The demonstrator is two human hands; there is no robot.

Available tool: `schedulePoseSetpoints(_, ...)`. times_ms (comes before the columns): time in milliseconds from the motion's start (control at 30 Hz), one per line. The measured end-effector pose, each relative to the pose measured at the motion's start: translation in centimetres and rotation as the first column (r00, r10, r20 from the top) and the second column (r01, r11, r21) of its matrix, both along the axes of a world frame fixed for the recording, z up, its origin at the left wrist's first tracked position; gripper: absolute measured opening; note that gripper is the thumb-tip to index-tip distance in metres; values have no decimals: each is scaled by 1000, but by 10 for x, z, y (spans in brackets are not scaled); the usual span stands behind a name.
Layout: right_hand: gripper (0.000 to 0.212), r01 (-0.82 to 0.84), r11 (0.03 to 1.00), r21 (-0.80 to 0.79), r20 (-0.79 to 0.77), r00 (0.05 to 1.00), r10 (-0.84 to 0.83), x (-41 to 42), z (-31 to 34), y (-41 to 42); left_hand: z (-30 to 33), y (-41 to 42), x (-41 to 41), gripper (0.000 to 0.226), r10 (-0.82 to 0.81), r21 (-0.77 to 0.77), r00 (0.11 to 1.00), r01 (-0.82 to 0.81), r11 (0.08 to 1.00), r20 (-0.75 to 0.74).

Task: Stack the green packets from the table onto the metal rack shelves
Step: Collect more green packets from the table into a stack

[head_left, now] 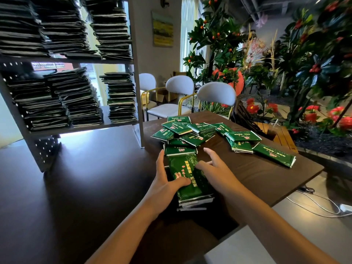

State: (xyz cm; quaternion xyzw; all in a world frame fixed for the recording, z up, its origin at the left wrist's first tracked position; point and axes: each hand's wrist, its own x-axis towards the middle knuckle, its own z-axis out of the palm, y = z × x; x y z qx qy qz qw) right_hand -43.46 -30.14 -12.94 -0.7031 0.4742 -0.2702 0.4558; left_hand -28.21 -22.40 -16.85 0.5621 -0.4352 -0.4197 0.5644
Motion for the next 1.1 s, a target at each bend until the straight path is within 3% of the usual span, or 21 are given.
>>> schedulePoseSetpoints(133,53,24,991,-135,-238,970,-56,-12,4,-26,-4,-4,1,102,37,45,995,-41,998,95)
schedulePoseSetpoints(233,50,75,951,-301,-420,884,-203,-25,9,-57,-5,-5,1,96,48,42,983,-56,998,177)
schedulePoseSetpoints(433,62,205,886,-417,-672,586,-452,-71,-2,-118,-3,-4,0,109,41,82,980,-58,995,196)
schedulePoseSetpoints(533,71,246,913,-327,-766,497,-408,-89,-15,-135,-4,-4,0,110,38,90,982,-56,994,187)
schedulePoseSetpoints(633,69,291,931,-219,-797,497,-343,-91,-24,-134,-5,-4,0,108,35,100,985,-52,994,169)
schedulePoseSetpoints(767,55,89,894,-439,-805,403,-436,-71,-23,-103,-7,-6,0,107,39,97,988,-53,994,147)
schedulePoseSetpoints(933,41,-142,867,-477,-751,579,-318,-35,-24,-48,-9,-6,0,104,51,93,986,-66,993,157)
schedulePoseSetpoints(1033,41,-108,857,-504,-620,736,-271,-28,-10,-36,-10,-6,1,105,51,87,986,-65,994,162)
schedulePoseSetpoints(1100,47,-94,884,-459,-654,709,-264,-29,-4,-35,-11,-7,2,105,47,82,986,-61,995,162)
